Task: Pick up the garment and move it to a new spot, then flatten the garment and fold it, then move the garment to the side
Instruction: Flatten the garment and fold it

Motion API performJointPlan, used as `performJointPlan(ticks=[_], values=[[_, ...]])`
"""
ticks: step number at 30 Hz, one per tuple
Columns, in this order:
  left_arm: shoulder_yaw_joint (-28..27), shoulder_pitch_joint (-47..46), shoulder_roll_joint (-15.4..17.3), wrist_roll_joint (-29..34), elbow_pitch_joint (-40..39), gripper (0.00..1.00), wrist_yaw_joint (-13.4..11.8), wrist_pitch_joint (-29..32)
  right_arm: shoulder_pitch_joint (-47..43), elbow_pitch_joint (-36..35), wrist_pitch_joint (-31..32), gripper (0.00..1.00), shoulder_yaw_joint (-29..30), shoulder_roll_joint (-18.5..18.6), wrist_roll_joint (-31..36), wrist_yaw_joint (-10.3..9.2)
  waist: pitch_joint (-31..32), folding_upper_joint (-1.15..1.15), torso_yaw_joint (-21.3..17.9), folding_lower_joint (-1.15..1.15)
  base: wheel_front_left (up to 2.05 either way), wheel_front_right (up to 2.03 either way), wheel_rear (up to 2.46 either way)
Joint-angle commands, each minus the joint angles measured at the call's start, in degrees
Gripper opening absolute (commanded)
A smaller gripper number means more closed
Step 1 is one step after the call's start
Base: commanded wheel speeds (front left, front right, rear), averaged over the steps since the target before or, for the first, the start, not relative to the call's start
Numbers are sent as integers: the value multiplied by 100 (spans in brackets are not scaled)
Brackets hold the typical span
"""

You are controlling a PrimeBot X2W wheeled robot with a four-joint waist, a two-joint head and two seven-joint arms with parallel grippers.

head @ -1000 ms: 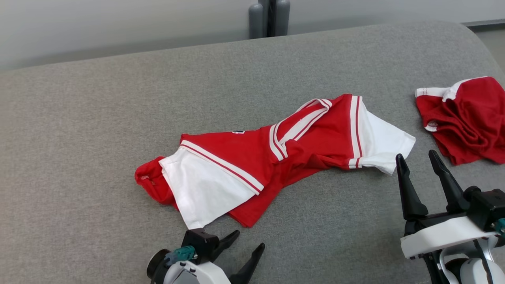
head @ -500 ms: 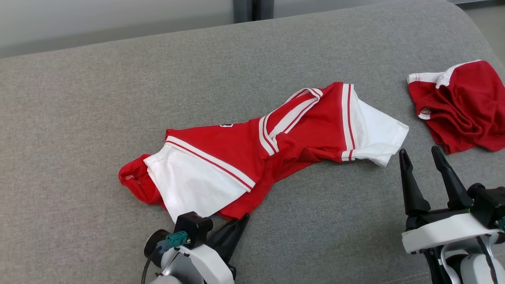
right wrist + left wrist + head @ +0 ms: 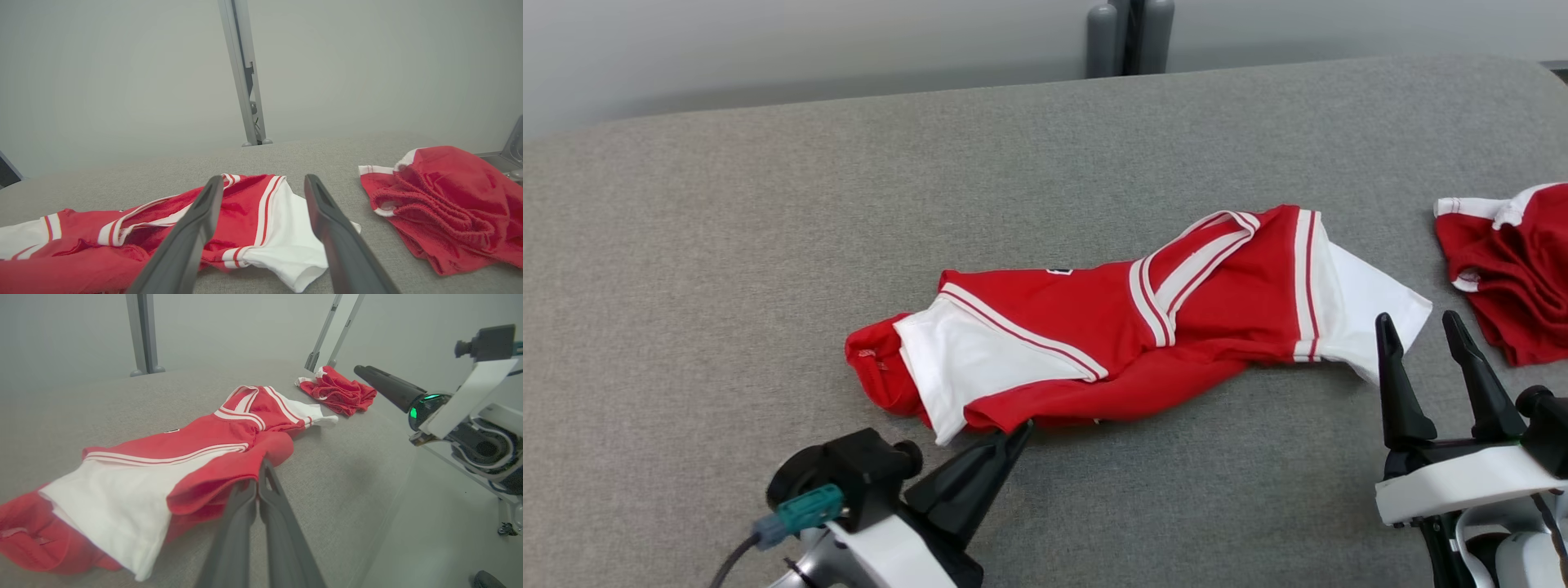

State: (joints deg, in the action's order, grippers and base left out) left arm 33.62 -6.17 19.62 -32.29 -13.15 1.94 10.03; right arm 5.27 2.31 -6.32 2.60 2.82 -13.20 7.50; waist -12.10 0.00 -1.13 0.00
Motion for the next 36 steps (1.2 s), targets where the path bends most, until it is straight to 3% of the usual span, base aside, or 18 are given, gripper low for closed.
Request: performJointPlan(ticks=[1, 7, 11, 19, 25, 36], values=[[-142, 87, 135, -76, -323, 0, -96, 91, -49, -3, 30, 100, 22, 22, -33, -2, 91, 0, 128, 0, 0, 0, 0], [-783, 237, 521, -189, -1454, 0, -531, 297, -94, -36, 78, 100, 94, 22, -52, -2, 172, 0, 262, 0, 0, 0, 0], [-1200, 355, 738, -301, -1648, 0, -764, 417, -75, -49, 102, 100, 61, 21, -120, -2, 159, 0, 240, 0, 0, 0, 0], [-1380, 241, 689, -649, -267, 0, -563, 208, 27, 32, 97, 100, -6, 22, -188, -2, -23, 0, -2, 0, 0, 0, 0], [-1303, 403, 457, -865, 1034, 0, -397, -54, 54, 104, 58, 100, 30, 22, -198, -2, -129, 0, -114, 0, 0, 0, 0], [-1120, 620, 54, -1079, 1909, 0, -245, -315, 89, 108, 106, 100, 141, 22, -141, -2, -93, 0, 102, 0, 0, 0, 0]])
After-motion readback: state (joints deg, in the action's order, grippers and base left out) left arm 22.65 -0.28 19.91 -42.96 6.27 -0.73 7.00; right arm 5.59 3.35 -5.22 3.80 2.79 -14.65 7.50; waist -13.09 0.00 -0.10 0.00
